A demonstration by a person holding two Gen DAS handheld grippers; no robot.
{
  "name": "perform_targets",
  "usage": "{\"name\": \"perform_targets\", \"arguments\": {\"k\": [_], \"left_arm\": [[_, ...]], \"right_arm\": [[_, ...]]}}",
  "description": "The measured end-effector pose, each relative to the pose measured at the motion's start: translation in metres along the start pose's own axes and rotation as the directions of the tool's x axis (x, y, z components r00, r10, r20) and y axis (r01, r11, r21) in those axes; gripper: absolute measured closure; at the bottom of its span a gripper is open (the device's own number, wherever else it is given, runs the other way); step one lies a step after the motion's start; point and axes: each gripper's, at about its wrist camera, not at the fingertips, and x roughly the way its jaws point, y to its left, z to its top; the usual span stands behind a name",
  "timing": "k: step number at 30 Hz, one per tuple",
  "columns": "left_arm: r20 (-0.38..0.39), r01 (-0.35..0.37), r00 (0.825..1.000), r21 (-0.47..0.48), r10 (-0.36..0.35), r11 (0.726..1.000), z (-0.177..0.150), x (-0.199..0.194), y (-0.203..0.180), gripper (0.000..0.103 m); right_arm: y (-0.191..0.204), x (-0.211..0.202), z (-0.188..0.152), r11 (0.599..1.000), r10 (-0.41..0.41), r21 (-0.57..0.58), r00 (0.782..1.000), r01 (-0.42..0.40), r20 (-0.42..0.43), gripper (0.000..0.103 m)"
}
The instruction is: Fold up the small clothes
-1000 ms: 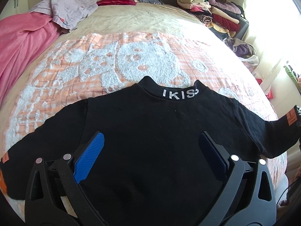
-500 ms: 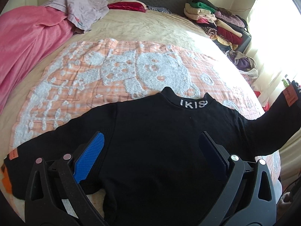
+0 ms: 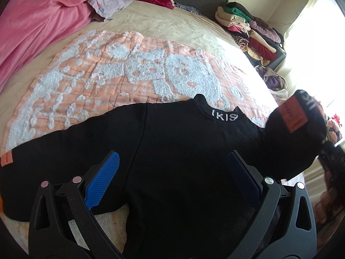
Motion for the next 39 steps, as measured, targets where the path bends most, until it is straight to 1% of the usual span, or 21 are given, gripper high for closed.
{"name": "perform_targets", "arguments": {"k": [6, 8, 11, 12, 13, 15, 17, 19, 22, 24, 26, 27, 30, 33, 34, 35, 36, 38, 39], "left_arm": [[-0.008, 0.023, 1.0, -0.056, -0.024, 0.998, -0.001, 0.001, 0.017, 0.009], [-0.011, 0.034, 0.999, -0.07, -0.035, 0.997, -0.002, 0.002, 0.022, 0.009], [-0.022, 0.045, 0.999, -0.085, -0.047, 0.995, -0.002, 0.005, 0.027, 0.009], [-0.025, 0.051, 0.998, -0.09, -0.053, 0.995, -0.002, 0.005, 0.028, 0.009], [-0.03, 0.059, 0.998, -0.095, -0.062, 0.994, -0.002, 0.007, 0.029, 0.009], [-0.037, 0.072, 0.996, -0.103, -0.077, 0.992, -0.003, 0.009, 0.03, 0.009], [-0.047, 0.086, 0.995, -0.111, -0.092, 0.99, -0.004, 0.013, 0.031, 0.009], [-0.065, 0.106, 0.991, -0.12, -0.114, 0.987, -0.007, 0.018, 0.03, 0.009], [-0.088, 0.127, 0.986, -0.117, -0.138, 0.985, -0.01, 0.026, 0.026, 0.009], [-0.097, 0.154, 0.981, -0.118, -0.166, 0.981, -0.012, 0.03, 0.022, 0.009], [-0.101, 0.202, 0.971, -0.132, -0.216, 0.97, -0.015, 0.034, 0.02, 0.009], [-0.104, 0.214, 0.968, -0.136, -0.229, 0.967, -0.017, 0.037, 0.018, 0.009], [-0.119, 0.189, 0.972, -0.128, -0.204, 0.974, -0.021, 0.046, 0.016, 0.009], [-0.116, 0.193, 0.971, -0.141, -0.21, 0.971, -0.025, 0.055, 0.016, 0.011], [-0.114, 0.193, 0.971, -0.142, -0.21, 0.971, -0.025, 0.057, 0.016, 0.016], [-0.113, 0.191, 0.972, -0.139, -0.207, 0.972, -0.025, 0.059, 0.015, 0.027], [-0.11, 0.183, 0.974, -0.131, -0.198, 0.974, -0.025, 0.062, 0.014, 0.034], [-0.103, 0.148, 0.982, -0.099, -0.158, 0.984, -0.026, 0.065, 0.01, 0.064], [-0.099, 0.134, 0.985, -0.091, -0.143, 0.987, -0.026, 0.066, 0.01, 0.073]], "right_arm": [[0.021, 0.028, -0.022, 0.999, 0.013, -0.036, 0.997, -0.016, -0.081, 0.085], [0.025, 0.035, -0.028, 0.999, 0.023, -0.038, 0.994, -0.028, -0.105, 0.082], [0.029, 0.037, -0.034, 0.998, 0.041, -0.052, 0.993, -0.047, -0.114, 0.078], [0.03, 0.036, -0.035, 0.997, 0.05, -0.058, 0.992, -0.057, -0.114, 0.074], [0.031, 0.035, -0.036, 0.996, 0.054, -0.065, 0.992, -0.062, -0.116, 0.068], [0.035, 0.031, -0.037, 0.993, 0.062, -0.089, 0.991, -0.073, -0.115, 0.062], [0.037, 0.028, -0.037, 0.991, 0.05, -0.114, 0.993, -0.063, -0.109, 0.059], [0.034, 0.027, -0.038, 0.992, 0.039, -0.113, 0.993, -0.051, -0.108, 0.052], [0.023, 0.026, -0.038, 0.996, 0.023, -0.088, 0.993, -0.034, -0.117, 0.047], [0.014, 0.025, -0.04, 0.997, -0.002, -0.074, 0.993, -0.007, -0.12, 0.043], [0.006, 0.024, -0.042, 0.999, -0.012, -0.054, 0.992, 0.006, -0.124, 0.043], [0.001, 0.023, -0.044, 0.999, -0.016, -0.042, 0.992, 0.011, -0.125, 0.043], [-0.014, 0.019, -0.048, 0.999, -0.036, -0.009, 0.991, 0.035, -0.129, 0.042], [-0.029, 0.014, -0.052, 0.998, -0.059, 0.025, 0.99, 0.063, -0.128, 0.041], [-0.034, 0.013, -0.053, 0.997, -0.064, 0.038, 0.99, 0.07, -0.128, 0.041], [-0.041, 0.011, -0.055, 0.996, -0.068, 0.055, 0.989, 0.076, -0.128, 0.041], [-0.046, 0.01, -0.056, 0.994, -0.075, 0.068, 0.989, 0.084, -0.128, 0.041], [-0.058, 0.006, -0.06, 0.99, -0.096, 0.089, 0.987, 0.108, -0.129, 0.041], [-0.064, 0.005, -0.062, 0.988, -0.108, 0.097, 0.986, 0.121, -0.129, 0.041]]}}
